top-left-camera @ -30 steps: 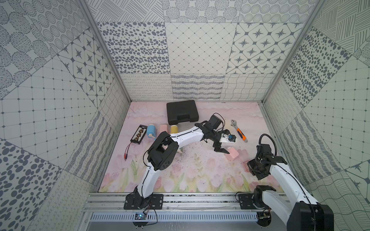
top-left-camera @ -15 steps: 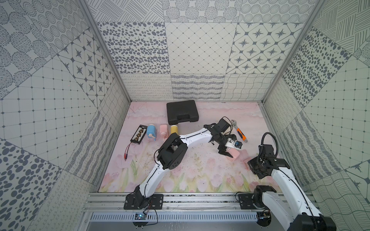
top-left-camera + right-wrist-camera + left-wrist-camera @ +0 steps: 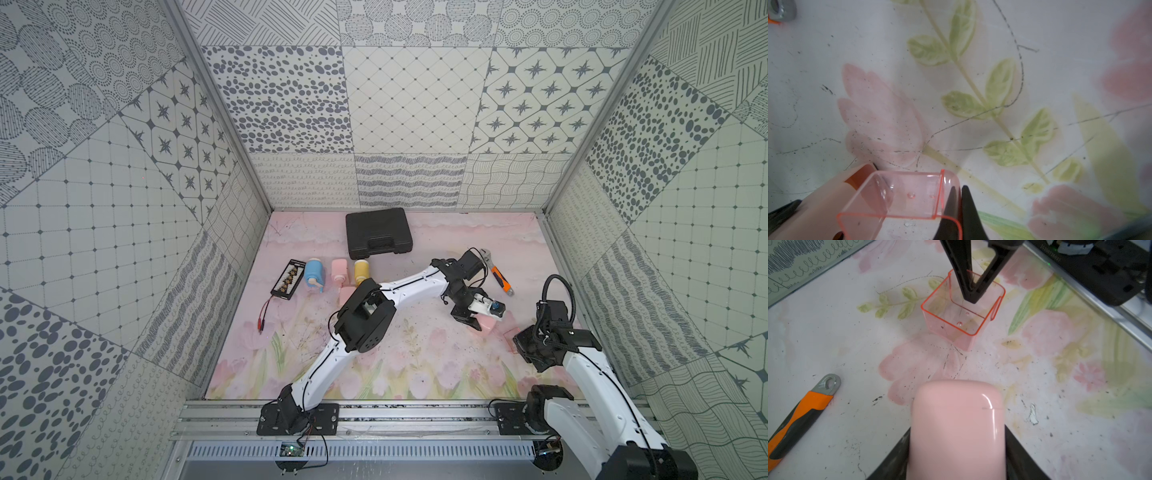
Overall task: Put the tray back into the pencil sharpener
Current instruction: Pick up the pencil sharpener from the center of the board.
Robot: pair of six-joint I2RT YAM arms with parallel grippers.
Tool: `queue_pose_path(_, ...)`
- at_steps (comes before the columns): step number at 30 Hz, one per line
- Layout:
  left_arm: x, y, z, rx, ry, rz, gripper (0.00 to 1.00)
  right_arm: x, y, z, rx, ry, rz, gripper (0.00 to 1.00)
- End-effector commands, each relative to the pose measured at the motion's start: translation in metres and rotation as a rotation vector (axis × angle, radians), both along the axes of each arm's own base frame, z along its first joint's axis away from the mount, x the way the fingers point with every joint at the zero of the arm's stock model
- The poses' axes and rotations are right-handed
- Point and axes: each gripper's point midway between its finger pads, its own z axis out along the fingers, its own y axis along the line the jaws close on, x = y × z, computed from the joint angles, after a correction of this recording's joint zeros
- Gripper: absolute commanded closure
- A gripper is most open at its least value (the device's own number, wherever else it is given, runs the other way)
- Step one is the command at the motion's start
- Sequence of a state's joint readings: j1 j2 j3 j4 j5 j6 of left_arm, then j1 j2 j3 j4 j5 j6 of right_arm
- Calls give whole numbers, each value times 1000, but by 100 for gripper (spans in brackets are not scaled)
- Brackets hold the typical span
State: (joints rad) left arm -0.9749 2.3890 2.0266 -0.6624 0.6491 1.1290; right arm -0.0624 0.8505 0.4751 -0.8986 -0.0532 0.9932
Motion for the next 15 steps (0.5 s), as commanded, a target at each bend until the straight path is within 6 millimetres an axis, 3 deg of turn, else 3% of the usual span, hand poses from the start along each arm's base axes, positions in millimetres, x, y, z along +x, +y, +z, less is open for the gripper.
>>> queue_pose_path(1, -13, 23, -8, 108, 12, -23, 52, 6, 0, 3, -8, -24, 29, 93)
queue_pose_path(6, -13, 32, 4, 97, -25, -17, 62, 21, -1, 18, -52, -70, 120, 94)
queue_pose_path(9, -7, 42, 24, 54, -11, 56, 63, 36, 10, 27, -64, -101, 209, 96)
queue_pose_path(12, -4, 65, 50, -15, 46, 142, 62, 46, 24, 32, -122, -107, 316, 96)
queue_pose_path(15, -1, 93, 59, -21, 43, 240, 61, 54, 46, 30, -130, -106, 419, 96)
